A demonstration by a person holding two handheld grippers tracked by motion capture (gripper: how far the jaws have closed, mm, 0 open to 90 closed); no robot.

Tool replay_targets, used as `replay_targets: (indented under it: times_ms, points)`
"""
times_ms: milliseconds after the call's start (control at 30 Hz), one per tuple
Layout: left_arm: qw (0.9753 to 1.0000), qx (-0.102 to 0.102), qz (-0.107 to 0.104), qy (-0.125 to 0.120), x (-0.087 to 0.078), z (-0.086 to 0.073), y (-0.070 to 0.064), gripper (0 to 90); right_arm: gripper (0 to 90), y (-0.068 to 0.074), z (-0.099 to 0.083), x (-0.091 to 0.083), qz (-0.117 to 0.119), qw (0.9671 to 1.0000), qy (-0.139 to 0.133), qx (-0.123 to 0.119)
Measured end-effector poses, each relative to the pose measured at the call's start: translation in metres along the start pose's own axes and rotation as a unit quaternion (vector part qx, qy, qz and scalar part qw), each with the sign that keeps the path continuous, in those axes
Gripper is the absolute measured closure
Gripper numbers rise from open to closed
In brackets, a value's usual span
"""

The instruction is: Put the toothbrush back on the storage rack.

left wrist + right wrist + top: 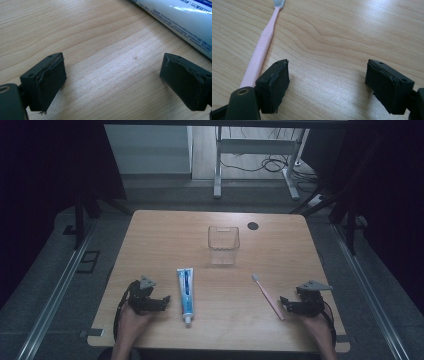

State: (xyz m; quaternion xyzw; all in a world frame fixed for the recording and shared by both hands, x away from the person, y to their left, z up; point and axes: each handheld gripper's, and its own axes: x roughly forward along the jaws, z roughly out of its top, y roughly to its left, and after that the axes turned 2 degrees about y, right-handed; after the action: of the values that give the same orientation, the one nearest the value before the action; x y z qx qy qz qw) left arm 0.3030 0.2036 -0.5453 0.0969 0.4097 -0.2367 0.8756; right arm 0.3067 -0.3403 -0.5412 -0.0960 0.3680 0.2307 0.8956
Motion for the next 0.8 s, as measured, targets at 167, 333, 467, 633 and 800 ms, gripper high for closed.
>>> replay_targets:
  times_ms: [167,333,467,633,800]
  points:
    - [1.0,-0.004,0.001,-0.003,0.0003,-0.0001,-0.0006,6.7,16.3,0.0003,0.0,0.0003,0.002,1.0,0.002,-0.002]
    - [1.0,-0.005,0.001,-0.002,0.0004,0.0003,-0.0005,6.7,15.2,0.0008,0.0,0.0002,0.003,1.0,0.004,-0.002]
    - [1.0,-0.004,0.001,-0.001,0.0004,0.0003,-0.0004,6.7,15.2,0.0007,-0.0001,0.0002,0.003,1.0,0.004,-0.002]
    - [1.0,-0.006,0.001,-0.003,0.0006,0.0003,-0.0006,6.7,17.0,0.0006,-0.0001,0.0,0.002,1.0,0.002,-0.001]
    - [1.0,-0.006,0.001,-0.003,0.0006,0.0003,-0.0005,6.7,27.5,-0.0009,-0.0011,-0.0022,-0.001,1.0,-0.003,0.004]
